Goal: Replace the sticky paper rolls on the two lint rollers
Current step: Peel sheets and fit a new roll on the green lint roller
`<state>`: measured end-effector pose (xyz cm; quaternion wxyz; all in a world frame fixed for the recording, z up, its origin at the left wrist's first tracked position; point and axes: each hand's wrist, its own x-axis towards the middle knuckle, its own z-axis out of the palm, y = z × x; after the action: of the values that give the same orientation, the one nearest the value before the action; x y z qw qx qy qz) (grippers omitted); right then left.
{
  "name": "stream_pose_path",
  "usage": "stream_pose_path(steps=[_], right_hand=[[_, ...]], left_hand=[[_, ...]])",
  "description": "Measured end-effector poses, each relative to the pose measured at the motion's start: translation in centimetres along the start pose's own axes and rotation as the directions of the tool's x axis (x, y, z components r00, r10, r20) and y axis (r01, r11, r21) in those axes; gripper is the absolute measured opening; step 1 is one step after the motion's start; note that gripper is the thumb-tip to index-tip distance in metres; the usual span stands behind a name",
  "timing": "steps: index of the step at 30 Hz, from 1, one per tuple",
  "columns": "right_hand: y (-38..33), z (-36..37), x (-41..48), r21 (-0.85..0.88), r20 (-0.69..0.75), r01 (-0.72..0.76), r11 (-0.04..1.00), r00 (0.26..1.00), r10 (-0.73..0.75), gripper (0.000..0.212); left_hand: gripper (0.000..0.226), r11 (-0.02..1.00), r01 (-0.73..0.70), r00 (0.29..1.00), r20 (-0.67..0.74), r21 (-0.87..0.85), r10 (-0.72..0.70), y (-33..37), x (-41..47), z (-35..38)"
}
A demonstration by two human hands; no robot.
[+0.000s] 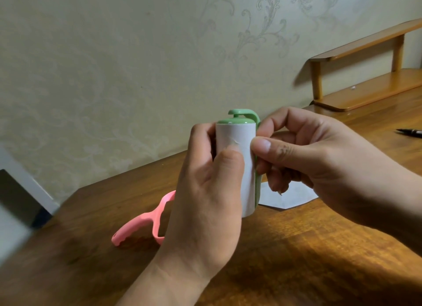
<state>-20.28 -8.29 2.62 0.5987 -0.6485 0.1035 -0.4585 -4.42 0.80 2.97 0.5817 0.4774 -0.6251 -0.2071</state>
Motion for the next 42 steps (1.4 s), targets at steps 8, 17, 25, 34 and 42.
stream_pose_path(steps=[8,17,25,34,42], right_hand=[[0.2,0.0,0.0,-0.008,0.02,0.005,1.0,1.0,-0.005,0.016],[0.4,-0.1,0.0,-0.007,0.021,-0.002,1.0,1.0,0.002,0.018],[0.6,-0.2,0.0,0.003,-0.002,-0.031,1.0,1.0,0.031,0.023],[0.4,-0.6,-0.1,-0.213,-0.261,0.114,0.97,0.95,-0.169,0.018],[-0.3,0.5,-1.2,-0.552,-0.192,0.164,0.817,0.929,-0.317,0.014]], left_hand=[[0.024,0.999,-0.026,0.999,-0.018,0.04,0.027,0.0,0.0,-0.1],[0.028,0.999,-0.022,1.0,0.0,0.04,0.022,0.1,0.0,-0.2],[0.04,0.995,0.029,1.0,0.006,0.097,-0.029,0.1,0.2,-0.5],[0.049,0.961,-0.022,0.997,-0.062,0.275,0.041,-0.1,0.0,-0.2],[0.069,0.831,-0.066,0.958,-0.199,0.552,0.208,0.4,-0.1,0.4]])
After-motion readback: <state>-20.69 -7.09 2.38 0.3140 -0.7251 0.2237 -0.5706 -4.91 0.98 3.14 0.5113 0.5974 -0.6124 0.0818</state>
